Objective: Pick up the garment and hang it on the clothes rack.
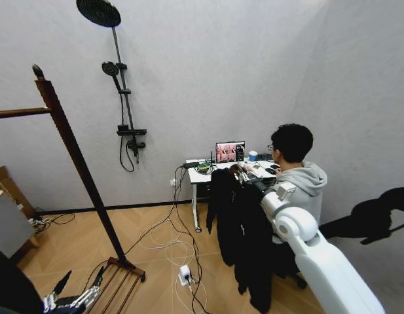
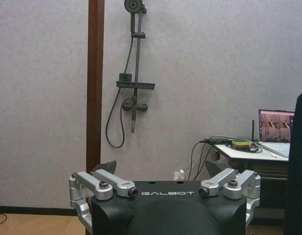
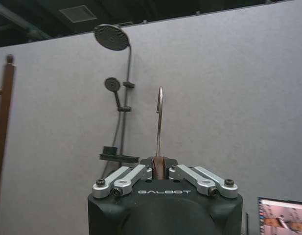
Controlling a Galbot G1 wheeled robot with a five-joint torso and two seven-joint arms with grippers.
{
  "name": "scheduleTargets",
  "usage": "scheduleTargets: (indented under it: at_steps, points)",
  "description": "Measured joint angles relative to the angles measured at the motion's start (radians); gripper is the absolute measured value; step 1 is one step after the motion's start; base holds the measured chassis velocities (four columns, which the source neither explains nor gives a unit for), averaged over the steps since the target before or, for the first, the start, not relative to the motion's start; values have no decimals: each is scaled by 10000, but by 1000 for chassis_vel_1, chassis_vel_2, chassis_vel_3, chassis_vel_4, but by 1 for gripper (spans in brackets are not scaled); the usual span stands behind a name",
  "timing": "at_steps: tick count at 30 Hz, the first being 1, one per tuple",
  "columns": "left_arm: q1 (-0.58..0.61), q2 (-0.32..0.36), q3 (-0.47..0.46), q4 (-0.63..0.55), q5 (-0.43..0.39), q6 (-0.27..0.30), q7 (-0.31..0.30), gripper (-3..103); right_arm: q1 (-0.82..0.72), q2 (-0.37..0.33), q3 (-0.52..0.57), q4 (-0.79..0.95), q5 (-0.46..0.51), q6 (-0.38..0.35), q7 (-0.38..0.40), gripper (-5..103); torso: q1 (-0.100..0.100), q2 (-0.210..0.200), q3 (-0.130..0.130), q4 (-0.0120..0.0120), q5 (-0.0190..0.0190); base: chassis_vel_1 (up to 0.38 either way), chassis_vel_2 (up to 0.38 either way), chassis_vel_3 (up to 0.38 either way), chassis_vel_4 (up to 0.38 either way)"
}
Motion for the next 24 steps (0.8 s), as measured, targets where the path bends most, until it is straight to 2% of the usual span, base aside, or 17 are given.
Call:
scheduleTargets:
  at_steps: [5,10,18,24]
  points:
    - [0,0,0,0,-1,-1,0,100,-338,-268,5,953,405,-396,-82,9,0,0,0,-1,2,0,0,0,0]
    - [0,0,0,0,0,0,0,100,-419,-297,-47,959,394,-312,-149,9,0,-1,0,0,3,0,0,0,0]
    - [0,0,0,0,0,0,0,100,-454,-70,-408,706,-107,-116,-448,9,-3,1,-1,-2,3,-25,25,22,-30]
    - [0,0,0,0,0,0,0,100,-489,102,-821,664,-471,-28,-547,9,-1,-1,2,1,6,-151,146,162,-159]
